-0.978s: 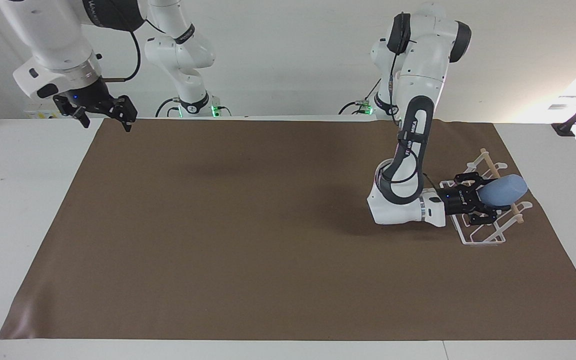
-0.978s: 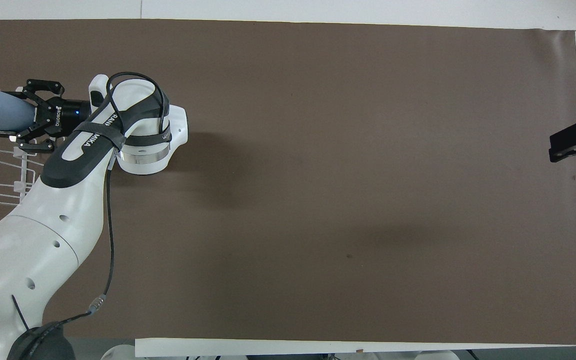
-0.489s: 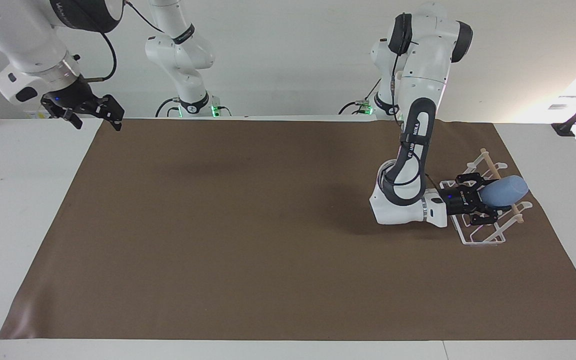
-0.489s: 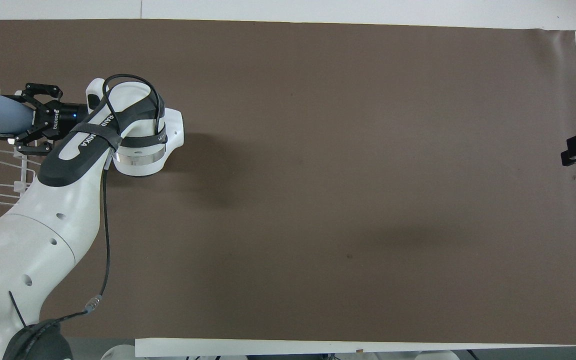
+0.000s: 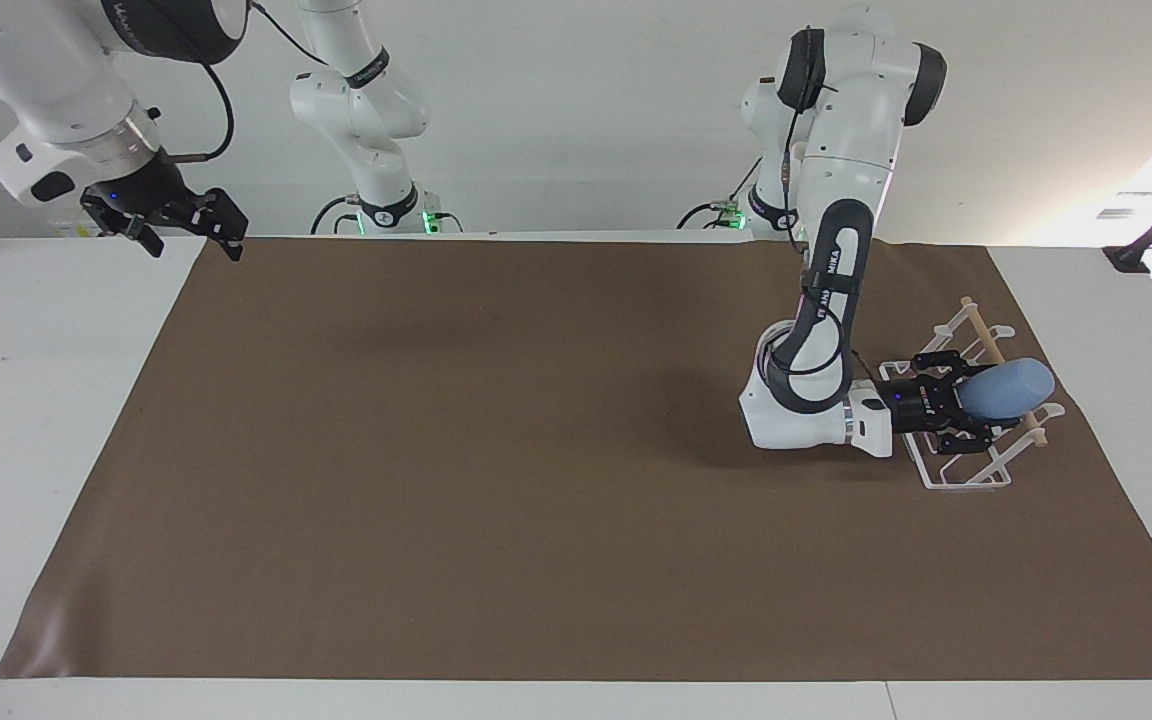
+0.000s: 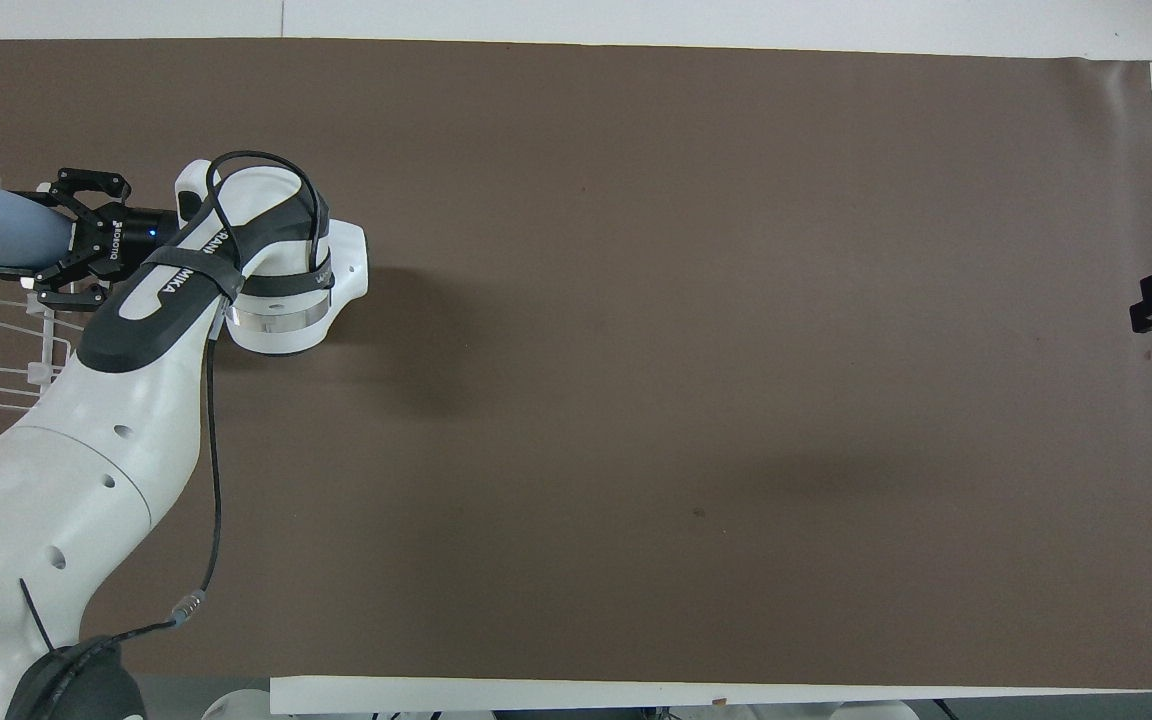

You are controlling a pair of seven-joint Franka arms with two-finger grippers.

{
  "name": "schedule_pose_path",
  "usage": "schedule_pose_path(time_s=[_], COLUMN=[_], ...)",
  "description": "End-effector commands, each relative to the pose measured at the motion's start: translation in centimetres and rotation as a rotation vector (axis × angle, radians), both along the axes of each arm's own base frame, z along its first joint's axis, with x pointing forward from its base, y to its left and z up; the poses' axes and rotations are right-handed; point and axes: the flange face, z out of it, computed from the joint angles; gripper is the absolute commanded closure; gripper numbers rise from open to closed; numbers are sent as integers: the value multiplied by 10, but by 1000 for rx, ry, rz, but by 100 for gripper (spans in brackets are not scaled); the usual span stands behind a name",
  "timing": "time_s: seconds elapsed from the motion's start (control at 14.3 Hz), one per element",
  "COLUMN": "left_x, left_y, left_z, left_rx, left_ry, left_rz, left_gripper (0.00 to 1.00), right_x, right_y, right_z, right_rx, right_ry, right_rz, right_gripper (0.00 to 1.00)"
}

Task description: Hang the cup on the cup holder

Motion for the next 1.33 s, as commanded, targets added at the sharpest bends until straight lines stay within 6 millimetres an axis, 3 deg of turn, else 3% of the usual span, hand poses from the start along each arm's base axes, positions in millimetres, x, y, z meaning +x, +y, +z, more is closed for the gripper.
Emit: schedule_pose_path(time_s=[0.0,0.28,0.35,0.42,0.56,0.77,0.91,1.05,1.19,1.26], left_x=[0,2,2,-1,-8,-10,4,3,-1,-2], left_y=[3,-6,-15,-30,-48,-71,-84,-71,-60,-56], left_z=[-1,3,15,39,63,66,93,122,159,166], left_rx=[-6,-31,-71,-149,-318,-456,-708,-898,-1052,-1137], left_ry=[-11,-8,-31,-40,-58,-30,112,299,467,606], left_rz=[-22,-38,-54,-58,-74,-79,-4,41,-49,-88], left_gripper=[0,0,0,0,0,0,0,0,0,0], right_x=[-4,-6,-6,-6,-5,-5,-5,-5,-5,-5], right_y=[1,-3,-3,-3,1,1,1,1,1,1], right_z=[2,-1,-1,-1,-1,-1,-1,-1,-1,-1], right_rx=[-16,-1,-1,-1,-1,-1,-1,-1,-1,-1], right_ry=[-14,-3,-3,-3,-3,-3,-3,-3,-3,-3], right_rz=[12,-2,-4,-2,5,6,6,6,6,6], right_gripper=[1,1,1,1,1,1,1,1,1,1])
